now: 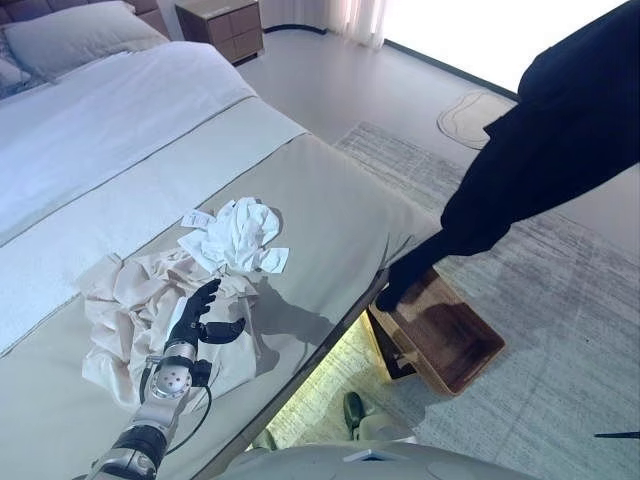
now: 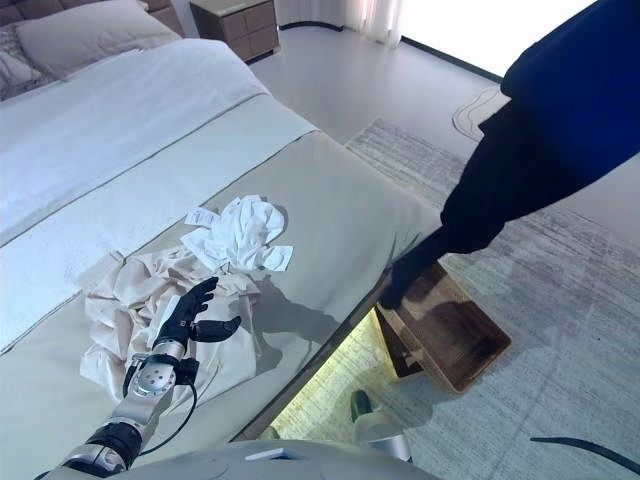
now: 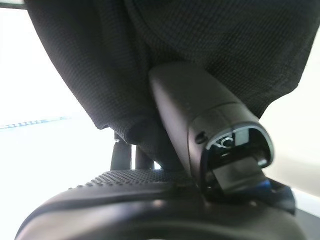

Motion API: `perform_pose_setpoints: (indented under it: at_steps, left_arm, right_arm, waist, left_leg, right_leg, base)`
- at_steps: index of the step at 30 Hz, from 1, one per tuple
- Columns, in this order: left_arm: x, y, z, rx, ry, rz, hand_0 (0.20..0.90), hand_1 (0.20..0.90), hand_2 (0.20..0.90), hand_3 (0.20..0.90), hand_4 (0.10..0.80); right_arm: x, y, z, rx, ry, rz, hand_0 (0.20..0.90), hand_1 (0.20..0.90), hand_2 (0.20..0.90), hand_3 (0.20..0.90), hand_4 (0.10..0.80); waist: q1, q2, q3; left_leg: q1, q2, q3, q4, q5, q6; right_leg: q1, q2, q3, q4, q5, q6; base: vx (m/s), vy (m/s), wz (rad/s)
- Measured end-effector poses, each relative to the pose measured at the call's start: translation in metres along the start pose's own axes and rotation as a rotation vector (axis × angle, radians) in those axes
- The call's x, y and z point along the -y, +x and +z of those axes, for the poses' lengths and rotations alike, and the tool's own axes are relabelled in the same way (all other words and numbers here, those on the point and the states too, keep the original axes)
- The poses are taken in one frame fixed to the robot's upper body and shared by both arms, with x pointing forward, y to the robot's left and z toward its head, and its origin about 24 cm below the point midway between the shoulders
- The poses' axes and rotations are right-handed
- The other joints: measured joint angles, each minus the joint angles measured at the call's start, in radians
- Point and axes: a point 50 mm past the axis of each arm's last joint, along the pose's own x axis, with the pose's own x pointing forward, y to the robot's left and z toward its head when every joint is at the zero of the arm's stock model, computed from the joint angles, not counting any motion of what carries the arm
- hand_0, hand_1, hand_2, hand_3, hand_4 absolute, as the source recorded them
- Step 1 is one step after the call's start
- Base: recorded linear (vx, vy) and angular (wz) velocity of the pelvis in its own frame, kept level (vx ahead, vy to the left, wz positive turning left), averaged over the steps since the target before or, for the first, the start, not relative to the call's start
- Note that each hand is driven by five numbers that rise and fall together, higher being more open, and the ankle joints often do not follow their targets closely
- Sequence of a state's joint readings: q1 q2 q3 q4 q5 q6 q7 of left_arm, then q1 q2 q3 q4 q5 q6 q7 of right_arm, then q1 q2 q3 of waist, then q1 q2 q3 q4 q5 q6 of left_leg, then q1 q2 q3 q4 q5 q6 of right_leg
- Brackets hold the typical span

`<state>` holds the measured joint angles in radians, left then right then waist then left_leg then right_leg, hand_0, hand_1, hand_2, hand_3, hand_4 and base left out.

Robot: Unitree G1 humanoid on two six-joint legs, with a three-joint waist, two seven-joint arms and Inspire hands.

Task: Pick up the clothes from the bed and place them into the basket

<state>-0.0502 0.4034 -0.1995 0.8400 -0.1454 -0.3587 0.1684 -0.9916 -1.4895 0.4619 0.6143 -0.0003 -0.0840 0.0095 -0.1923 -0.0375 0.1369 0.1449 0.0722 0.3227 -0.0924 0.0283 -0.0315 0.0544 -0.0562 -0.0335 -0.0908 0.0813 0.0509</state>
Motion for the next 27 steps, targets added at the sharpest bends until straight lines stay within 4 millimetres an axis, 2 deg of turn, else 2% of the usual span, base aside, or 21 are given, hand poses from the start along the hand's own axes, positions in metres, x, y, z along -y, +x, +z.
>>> perform_pose_setpoints:
  at_steps: [4,7,10,16,22,27]
  left_arm:
    - [0.0,-0.002,-0.003,-0.009,0.001,-0.001,0.9,0.9,0.9,0.9,0.8]
    - [0.0,-0.002,-0.003,-0.01,0.0,0.0,0.9,0.9,0.9,0.9,0.8]
    - [0.0,-0.002,-0.003,-0.011,0.0,-0.001,0.9,0.9,0.9,0.9,0.8]
    - [0.0,-0.002,-0.003,-0.013,0.001,-0.003,0.9,0.9,0.9,0.9,0.8]
    - [0.0,-0.001,-0.002,-0.009,-0.001,-0.006,0.9,0.9,0.9,0.9,0.8]
    - [-0.001,-0.001,-0.002,-0.008,0.013,-0.015,0.9,0.9,0.9,0.9,0.8]
  right_arm:
    - [-0.002,-0.007,-0.009,-0.028,0.024,-0.004,0.3,0.3,0.3,0.2,0.1]
    - [-0.011,-0.015,-0.022,-0.07,0.026,0.027,0.3,0.3,0.3,0.2,0.1]
    - [-0.026,-0.025,-0.035,-0.115,0.017,0.11,0.3,0.3,0.3,0.2,0.1]
    - [-0.054,-0.039,-0.045,-0.137,0.042,0.25,0.3,0.3,0.3,0.2,0.1]
    - [-0.103,-0.056,-0.05,-0.15,0.128,0.407,0.3,0.3,0.3,0.2,0.1]
    - [-0.154,-0.085,-0.061,-0.209,0.206,0.532,0.3,0.3,0.3,0.2,0.1]
  waist:
    - [-0.008,0.023,-0.017]
    - [-0.008,0.031,-0.022]
    - [-0.008,0.031,-0.022]
    - [-0.01,0.03,-0.022]
    - [-0.009,0.024,-0.023]
    - [0.0,0.023,-0.023]
  left_leg:
    - [-0.013,-0.001,0.007,0.0,0.001,-0.001]
    - [-0.014,-0.002,0.007,0.0,0.001,-0.001]
    - [-0.014,-0.003,0.007,0.001,0.001,-0.002]
    - [-0.014,-0.003,0.009,0.003,0.001,-0.002]
    - [-0.014,-0.002,0.008,0.003,0.001,-0.002]
    - [-0.015,-0.002,-0.001,0.003,0.002,-0.002]
  right_leg:
    - [-0.017,0.0,0.008,0.0,0.002,0.002]
    - [-0.018,-0.001,0.008,0.0,0.002,0.003]
    - [-0.018,-0.001,0.009,0.0,0.002,0.003]
    - [-0.02,0.0,0.013,0.0,0.002,0.003]
    - [-0.018,0.0,0.012,0.0,0.002,0.003]
    - [-0.015,-0.001,-0.001,0.0,0.001,0.004]
  base:
    - [-0.053,0.003,-0.06]
    - [-0.04,-0.003,-0.01]
    - [-0.024,-0.006,0.0]
    - [-0.027,-0.02,0.0]
    - [-0.004,-0.017,0.0]
    - [-0.018,-0.042,0.06]
